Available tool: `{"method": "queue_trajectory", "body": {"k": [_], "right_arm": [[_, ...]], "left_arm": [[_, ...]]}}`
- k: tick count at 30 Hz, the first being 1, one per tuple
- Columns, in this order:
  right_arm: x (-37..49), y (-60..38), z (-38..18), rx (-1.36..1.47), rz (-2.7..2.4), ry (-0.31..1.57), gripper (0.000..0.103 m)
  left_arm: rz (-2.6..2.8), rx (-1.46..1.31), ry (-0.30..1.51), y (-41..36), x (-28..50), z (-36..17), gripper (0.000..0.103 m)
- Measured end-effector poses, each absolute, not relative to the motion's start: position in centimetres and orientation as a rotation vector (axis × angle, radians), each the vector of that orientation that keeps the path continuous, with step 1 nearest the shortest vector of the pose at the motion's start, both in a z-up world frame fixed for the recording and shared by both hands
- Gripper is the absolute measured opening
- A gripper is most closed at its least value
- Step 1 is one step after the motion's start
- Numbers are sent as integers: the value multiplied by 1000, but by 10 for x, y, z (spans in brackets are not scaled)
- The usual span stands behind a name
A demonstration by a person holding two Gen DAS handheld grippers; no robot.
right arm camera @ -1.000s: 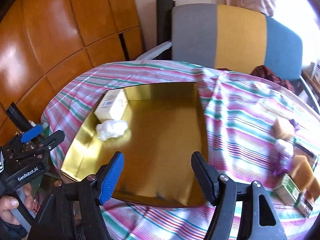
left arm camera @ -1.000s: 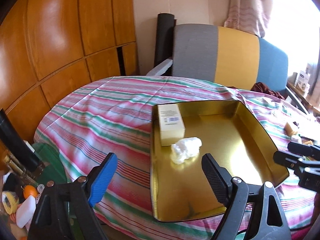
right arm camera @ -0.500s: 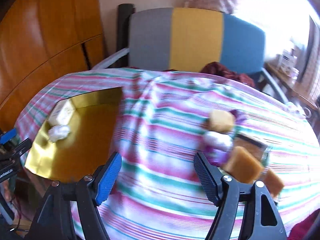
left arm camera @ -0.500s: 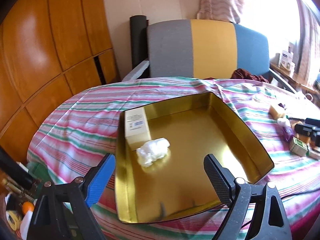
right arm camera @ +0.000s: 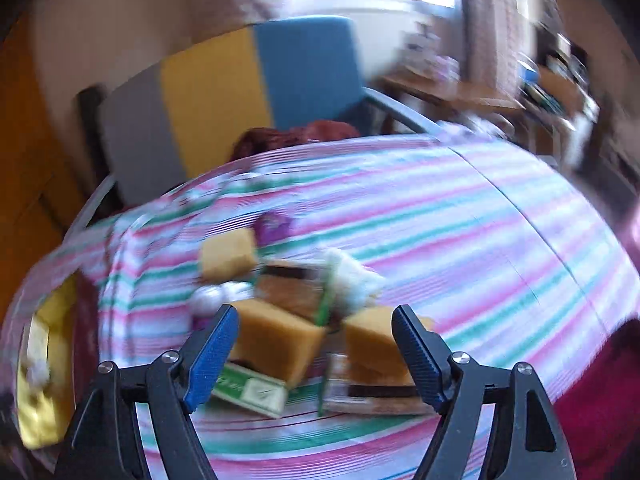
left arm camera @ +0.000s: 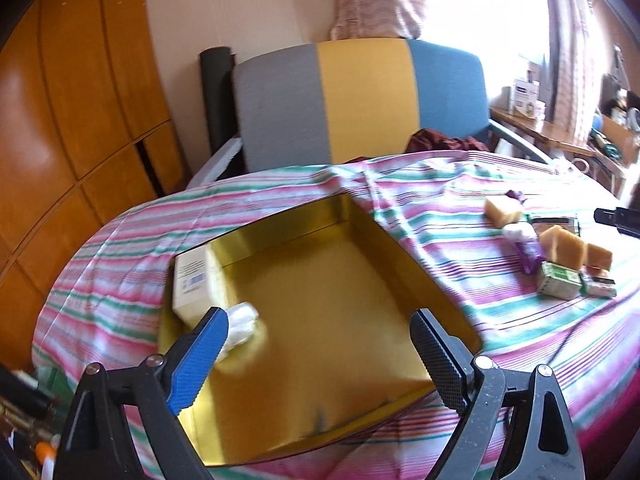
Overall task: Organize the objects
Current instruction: 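Move the left tool back over the items toward the green box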
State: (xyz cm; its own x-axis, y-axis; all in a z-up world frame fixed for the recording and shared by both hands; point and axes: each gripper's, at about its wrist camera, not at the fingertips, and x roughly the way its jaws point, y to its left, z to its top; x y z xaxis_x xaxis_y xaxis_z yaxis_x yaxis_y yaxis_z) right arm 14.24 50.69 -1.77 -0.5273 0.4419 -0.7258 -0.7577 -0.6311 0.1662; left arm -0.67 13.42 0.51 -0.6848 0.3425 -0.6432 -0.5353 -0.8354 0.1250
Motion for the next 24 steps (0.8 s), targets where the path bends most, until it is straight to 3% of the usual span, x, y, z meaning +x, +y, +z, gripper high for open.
{"method": "queue_trajectory", "body": {"k": [9, 17, 24], "right_arm": [[190, 554, -35, -740, 1979, 985, 80], [184, 550, -38, -760, 2010, 1019, 80], [188, 554, -36, -723, 2027, 1056, 80]], "left_arm": [[2356, -851, 433, 194, -1, 4, 93], [2248, -860, 500, 245, 9, -9, 91], [2102, -892, 574, 296, 20, -32, 76]]}}
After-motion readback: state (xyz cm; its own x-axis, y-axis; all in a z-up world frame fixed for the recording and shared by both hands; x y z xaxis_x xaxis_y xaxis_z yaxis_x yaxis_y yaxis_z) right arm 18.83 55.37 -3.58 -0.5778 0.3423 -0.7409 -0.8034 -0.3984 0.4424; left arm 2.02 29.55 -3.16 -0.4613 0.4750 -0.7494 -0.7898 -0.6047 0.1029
